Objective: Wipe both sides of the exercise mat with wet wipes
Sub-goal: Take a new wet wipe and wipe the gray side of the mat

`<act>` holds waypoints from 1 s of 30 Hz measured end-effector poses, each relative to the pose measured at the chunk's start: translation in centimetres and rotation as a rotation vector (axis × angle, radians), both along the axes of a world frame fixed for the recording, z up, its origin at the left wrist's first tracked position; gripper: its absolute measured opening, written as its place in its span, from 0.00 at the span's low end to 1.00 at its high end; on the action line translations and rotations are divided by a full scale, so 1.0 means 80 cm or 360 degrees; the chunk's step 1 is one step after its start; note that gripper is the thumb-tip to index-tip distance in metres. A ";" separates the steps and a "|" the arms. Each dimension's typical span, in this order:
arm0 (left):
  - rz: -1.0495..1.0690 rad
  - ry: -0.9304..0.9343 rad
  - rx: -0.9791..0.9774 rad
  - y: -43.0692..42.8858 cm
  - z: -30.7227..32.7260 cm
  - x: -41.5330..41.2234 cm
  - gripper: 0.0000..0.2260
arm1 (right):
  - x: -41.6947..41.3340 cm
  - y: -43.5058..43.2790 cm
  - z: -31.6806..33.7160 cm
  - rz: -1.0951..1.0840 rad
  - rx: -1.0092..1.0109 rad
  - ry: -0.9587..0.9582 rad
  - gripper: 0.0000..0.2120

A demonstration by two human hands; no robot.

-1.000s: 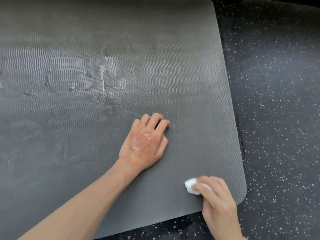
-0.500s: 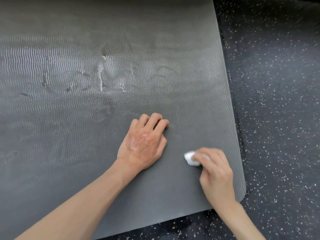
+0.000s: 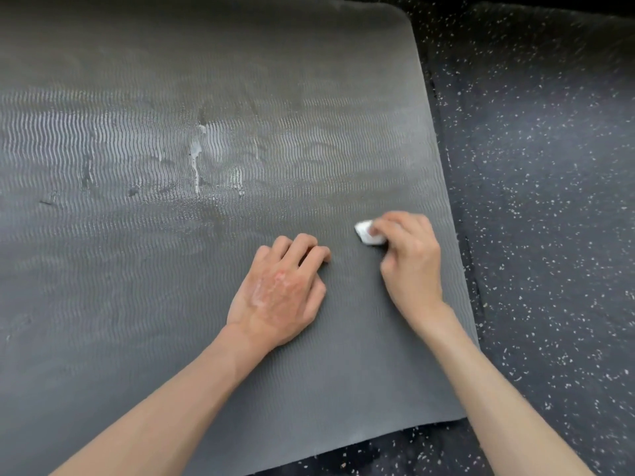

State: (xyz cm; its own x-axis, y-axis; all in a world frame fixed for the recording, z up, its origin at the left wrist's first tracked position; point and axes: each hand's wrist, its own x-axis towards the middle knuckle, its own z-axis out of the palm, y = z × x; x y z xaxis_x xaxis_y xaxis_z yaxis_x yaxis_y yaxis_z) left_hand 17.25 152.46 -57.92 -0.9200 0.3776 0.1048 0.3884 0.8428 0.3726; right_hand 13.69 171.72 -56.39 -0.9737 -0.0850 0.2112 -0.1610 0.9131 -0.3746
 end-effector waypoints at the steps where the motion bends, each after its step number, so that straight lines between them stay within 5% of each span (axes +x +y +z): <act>1: -0.0007 -0.0011 0.0023 0.000 0.000 -0.002 0.11 | -0.012 -0.001 -0.001 -0.0001 -0.0015 -0.0006 0.14; 8: -0.0314 0.0139 0.0033 -0.003 -0.002 -0.057 0.09 | 0.031 0.004 0.001 0.0039 -0.0042 0.0073 0.14; 14: 0.0000 0.0190 0.0053 0.008 -0.008 -0.191 0.13 | -0.071 -0.006 -0.008 -0.0006 -0.0063 0.0060 0.16; 30: 0.0127 0.0070 0.0048 0.011 -0.006 -0.195 0.10 | -0.109 -0.008 -0.004 0.0074 -0.0147 0.0060 0.16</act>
State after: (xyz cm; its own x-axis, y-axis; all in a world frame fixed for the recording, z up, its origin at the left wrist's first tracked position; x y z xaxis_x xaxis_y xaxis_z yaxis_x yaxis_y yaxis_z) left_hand 1.67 153.31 -58.37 -0.9413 0.2991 0.1561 0.3368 0.8605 0.3823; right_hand 4.97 171.10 -56.70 -0.9605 -0.1083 0.2564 -0.2176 0.8664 -0.4495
